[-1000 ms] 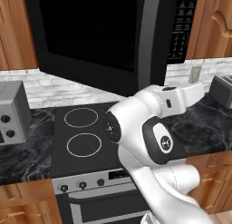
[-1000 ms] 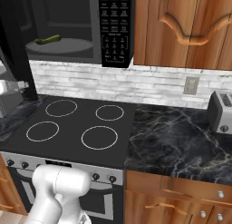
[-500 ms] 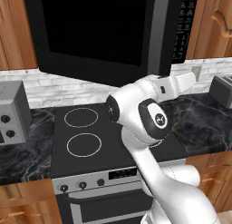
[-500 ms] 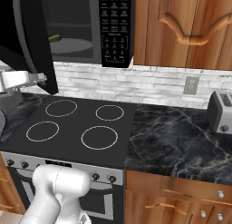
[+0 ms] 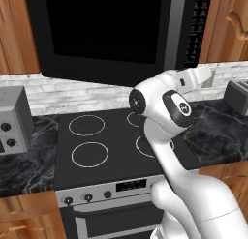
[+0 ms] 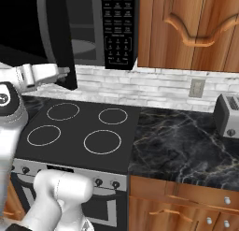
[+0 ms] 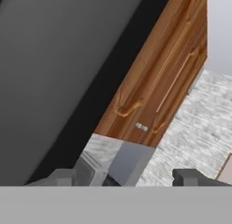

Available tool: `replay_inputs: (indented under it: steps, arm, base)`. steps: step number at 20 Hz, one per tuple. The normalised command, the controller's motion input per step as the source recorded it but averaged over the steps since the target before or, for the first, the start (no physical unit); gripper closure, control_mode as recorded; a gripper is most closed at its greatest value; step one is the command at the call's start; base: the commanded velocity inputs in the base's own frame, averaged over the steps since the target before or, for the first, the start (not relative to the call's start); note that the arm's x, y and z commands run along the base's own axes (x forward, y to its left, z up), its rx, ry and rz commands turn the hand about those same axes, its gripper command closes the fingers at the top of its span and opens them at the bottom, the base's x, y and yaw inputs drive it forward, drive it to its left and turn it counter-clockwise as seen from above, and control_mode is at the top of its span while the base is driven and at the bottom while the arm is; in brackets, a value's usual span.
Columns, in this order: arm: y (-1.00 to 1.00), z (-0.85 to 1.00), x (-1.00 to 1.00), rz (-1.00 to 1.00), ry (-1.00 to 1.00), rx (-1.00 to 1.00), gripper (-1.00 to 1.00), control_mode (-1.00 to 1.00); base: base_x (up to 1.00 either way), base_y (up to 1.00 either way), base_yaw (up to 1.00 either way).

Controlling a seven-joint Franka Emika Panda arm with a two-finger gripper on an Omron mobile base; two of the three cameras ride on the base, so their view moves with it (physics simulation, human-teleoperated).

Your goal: Close the microwave door.

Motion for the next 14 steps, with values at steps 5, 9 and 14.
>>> replay_inputs:
  steps: [5, 9, 14]
  arm:
    - [-0.06, 0.00, 0.61, 0.09, 0.04, 0.00, -1.00, -1.00]
    - [-0.09, 0.00, 0.68, 0.09, 0.06, 0.00, -1.00, -1.00]
    - [-0.02, 0.00, 0.66, 0.07, 0.07, 0.00, -1.00, -1.00]
  base:
    - [0.00, 0.00, 0.00]
    - [0.00, 0.00, 0.00]
    - [0.00, 0.00, 0.00]
